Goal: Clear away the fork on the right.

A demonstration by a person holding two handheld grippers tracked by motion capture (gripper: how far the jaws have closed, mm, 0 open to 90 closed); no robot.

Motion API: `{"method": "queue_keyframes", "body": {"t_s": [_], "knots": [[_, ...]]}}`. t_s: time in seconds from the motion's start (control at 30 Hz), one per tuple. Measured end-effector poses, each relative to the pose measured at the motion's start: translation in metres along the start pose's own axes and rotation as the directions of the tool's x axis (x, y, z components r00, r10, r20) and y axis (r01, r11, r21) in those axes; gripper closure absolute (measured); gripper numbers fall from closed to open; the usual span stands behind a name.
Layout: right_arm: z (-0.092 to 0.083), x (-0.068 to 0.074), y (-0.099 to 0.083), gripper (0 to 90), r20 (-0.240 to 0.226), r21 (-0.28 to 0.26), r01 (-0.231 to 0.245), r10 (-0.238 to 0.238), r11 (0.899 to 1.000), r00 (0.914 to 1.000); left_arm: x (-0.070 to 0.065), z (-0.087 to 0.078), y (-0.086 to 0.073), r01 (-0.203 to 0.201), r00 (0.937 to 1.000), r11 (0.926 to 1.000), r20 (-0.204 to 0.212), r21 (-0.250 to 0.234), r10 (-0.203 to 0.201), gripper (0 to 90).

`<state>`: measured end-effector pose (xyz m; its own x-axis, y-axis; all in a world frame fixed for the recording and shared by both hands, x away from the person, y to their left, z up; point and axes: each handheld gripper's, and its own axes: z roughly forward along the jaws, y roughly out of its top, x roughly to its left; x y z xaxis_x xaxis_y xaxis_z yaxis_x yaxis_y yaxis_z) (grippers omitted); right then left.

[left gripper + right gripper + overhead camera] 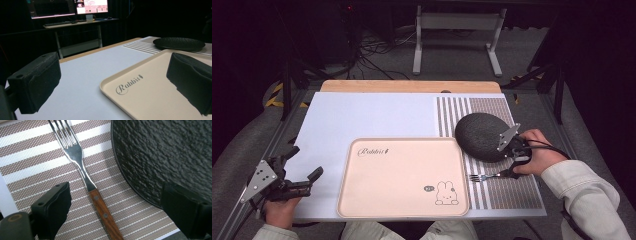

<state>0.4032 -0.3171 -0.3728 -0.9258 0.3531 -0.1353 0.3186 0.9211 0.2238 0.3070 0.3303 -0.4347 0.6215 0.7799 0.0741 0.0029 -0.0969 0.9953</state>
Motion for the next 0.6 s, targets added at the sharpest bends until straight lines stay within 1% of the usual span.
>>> {"method": "queue_keyframes", "body": {"t_s": [0.17,0.2,0.23,0.33,0.37,0.47,0.5,0.57,0.6], "knots": [[0.007,0.000,-0.002,11.1,-0.015,-0.007,-0.007,0.007,1.000,0.9999,0.000,0.000,0.000,0.000,1.0000,1.0000,0.000,0.001,0.000,0.0],[0.008,0.000,-0.003,11.2,-0.023,-0.001,0.008,-0.008,1.000,0.9997,0.000,0.000,0.000,0.000,1.0000,1.0000,0.000,0.001,0.000,0.0],[0.009,0.001,-0.003,11.6,-0.029,-0.001,0.008,-0.008,1.000,0.9996,0.000,0.000,0.000,-0.001,1.0000,1.0000,0.001,0.002,0.001,0.0],[0.014,0.004,-0.004,12.6,-0.045,0.019,0.008,-0.007,1.000,0.9990,0.000,0.000,0.000,-0.001,1.0000,1.0000,0.003,0.002,0.001,0.0],[0.016,0.004,-0.005,12.6,-0.052,0.027,0.017,-0.016,0.999,0.9985,0.000,0.000,0.000,-0.001,1.0000,1.0000,0.001,0.002,0.001,0.0],[0.021,0.006,-0.006,13.3,-0.065,0.041,0.021,-0.018,0.999,0.9977,0.000,0.000,0.000,0.000,1.0000,1.0000,0.000,0.001,0.000,0.0],[0.023,0.007,-0.007,13.6,-0.078,0.050,0.018,-0.014,0.999,0.9969,0.000,0.000,0.000,0.000,1.0000,1.0000,0.001,0.003,0.000,0.0],[0.026,0.009,-0.008,14.0,-0.087,0.061,0.019,-0.014,0.998,0.9961,0.000,0.000,0.000,0.000,1.0000,1.0000,0.001,0.002,0.000,0.0],[0.027,0.009,-0.008,14.2,-0.093,0.062,0.026,-0.020,0.998,0.9954,0.000,0.000,0.000,0.000,1.0000,1.0000,0.002,0.002,0.000,0.0]]}}
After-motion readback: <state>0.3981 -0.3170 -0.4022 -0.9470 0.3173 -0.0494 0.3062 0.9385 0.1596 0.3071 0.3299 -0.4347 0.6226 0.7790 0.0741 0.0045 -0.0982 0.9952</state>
